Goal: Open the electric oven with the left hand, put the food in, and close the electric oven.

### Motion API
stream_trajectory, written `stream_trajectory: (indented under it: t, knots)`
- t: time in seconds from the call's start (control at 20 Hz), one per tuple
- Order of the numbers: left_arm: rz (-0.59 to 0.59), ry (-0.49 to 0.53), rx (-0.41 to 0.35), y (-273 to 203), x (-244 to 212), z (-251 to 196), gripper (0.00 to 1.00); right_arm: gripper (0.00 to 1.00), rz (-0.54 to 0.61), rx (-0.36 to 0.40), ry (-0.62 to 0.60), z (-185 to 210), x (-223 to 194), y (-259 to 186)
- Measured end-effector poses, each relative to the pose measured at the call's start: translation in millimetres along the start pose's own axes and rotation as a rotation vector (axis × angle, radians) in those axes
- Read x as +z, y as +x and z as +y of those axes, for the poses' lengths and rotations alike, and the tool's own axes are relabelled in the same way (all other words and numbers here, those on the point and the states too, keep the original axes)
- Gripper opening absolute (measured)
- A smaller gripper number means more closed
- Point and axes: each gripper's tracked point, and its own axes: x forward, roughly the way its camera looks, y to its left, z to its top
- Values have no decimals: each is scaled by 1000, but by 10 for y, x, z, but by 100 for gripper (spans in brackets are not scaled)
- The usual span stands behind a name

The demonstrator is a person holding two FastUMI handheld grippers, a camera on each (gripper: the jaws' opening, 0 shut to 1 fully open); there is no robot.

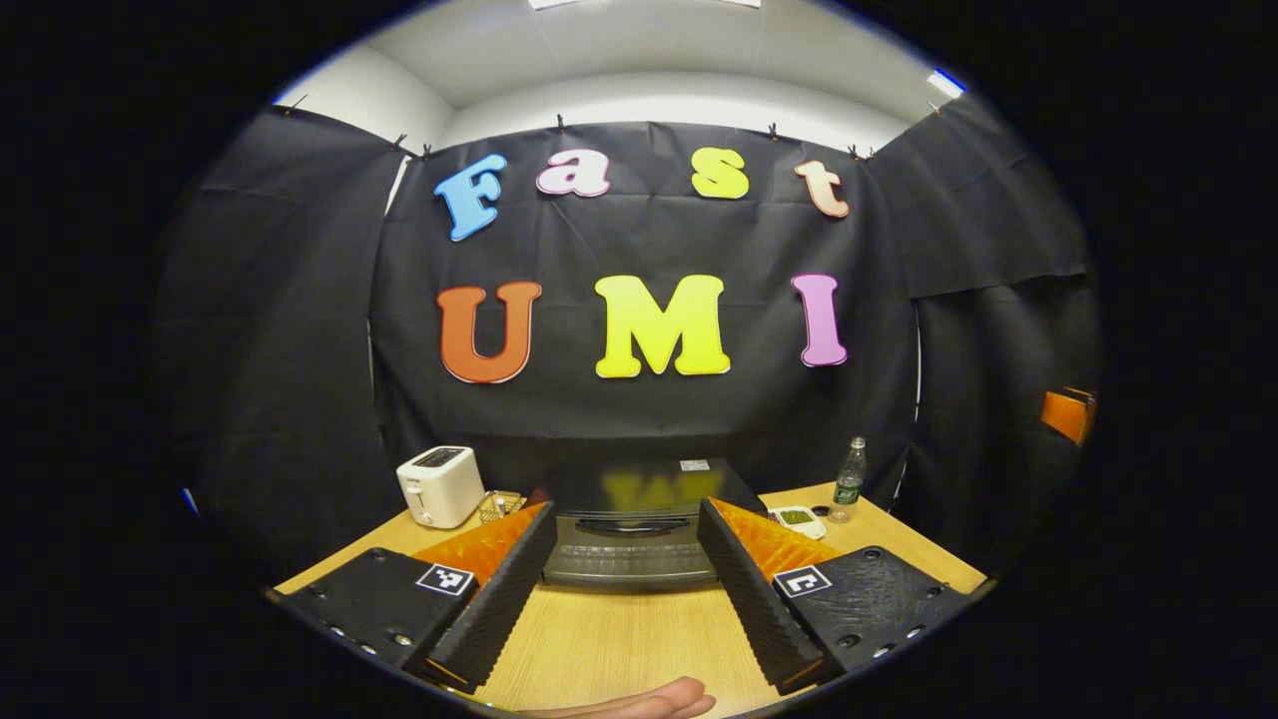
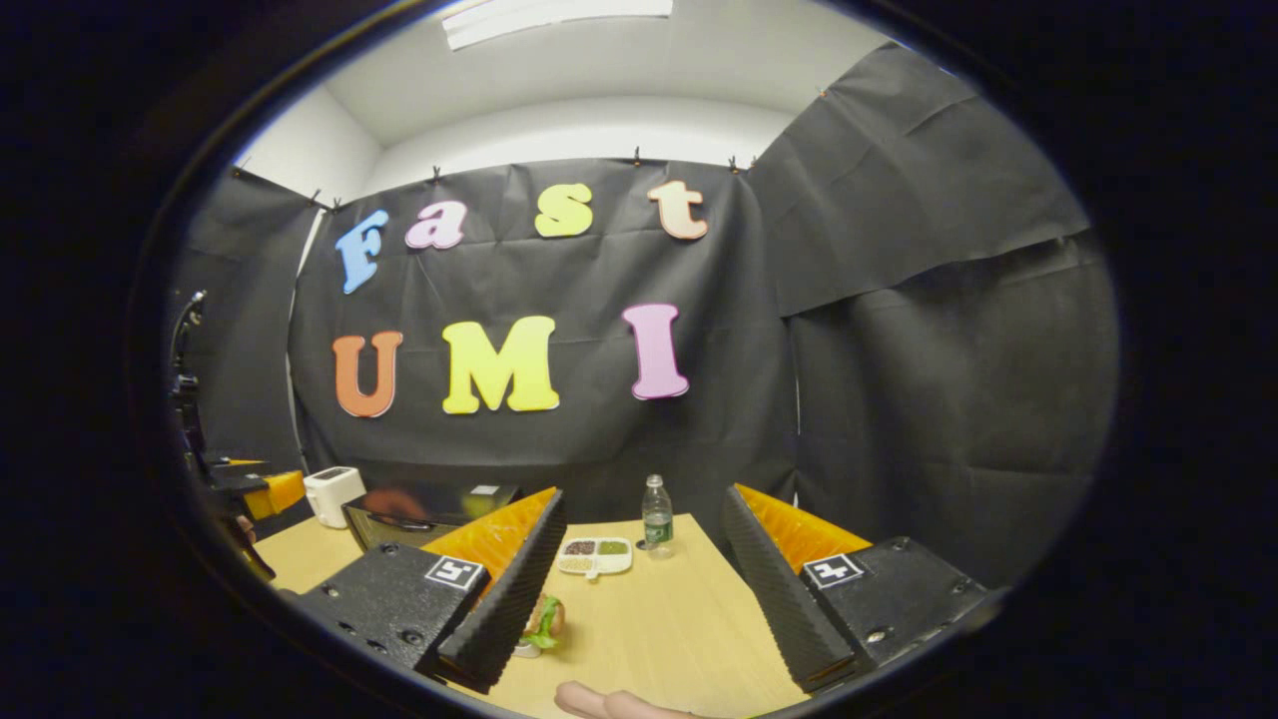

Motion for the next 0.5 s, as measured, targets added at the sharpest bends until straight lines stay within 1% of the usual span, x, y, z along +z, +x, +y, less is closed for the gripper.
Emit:
stream_trajectory:
  t: [0.15, 0.25, 0.35, 0.5]
  knots:
    - [56, -42, -52, 463, -134, -63, 93, 99, -4, -6, 3, -69, -8, 21]
    - [93, -59, -73, 776, -249, -87, 93, 99, -7, -4, 2, -85, -10, 11]
    - [156, -74, -65, 1069, -405, -36, 93, 99, -4, -3, -2, -114, -24, 11]
    - [212, -90, -62, 1465, -565, 7, 93, 99, -5, -14, -5, -167, -5, 4]
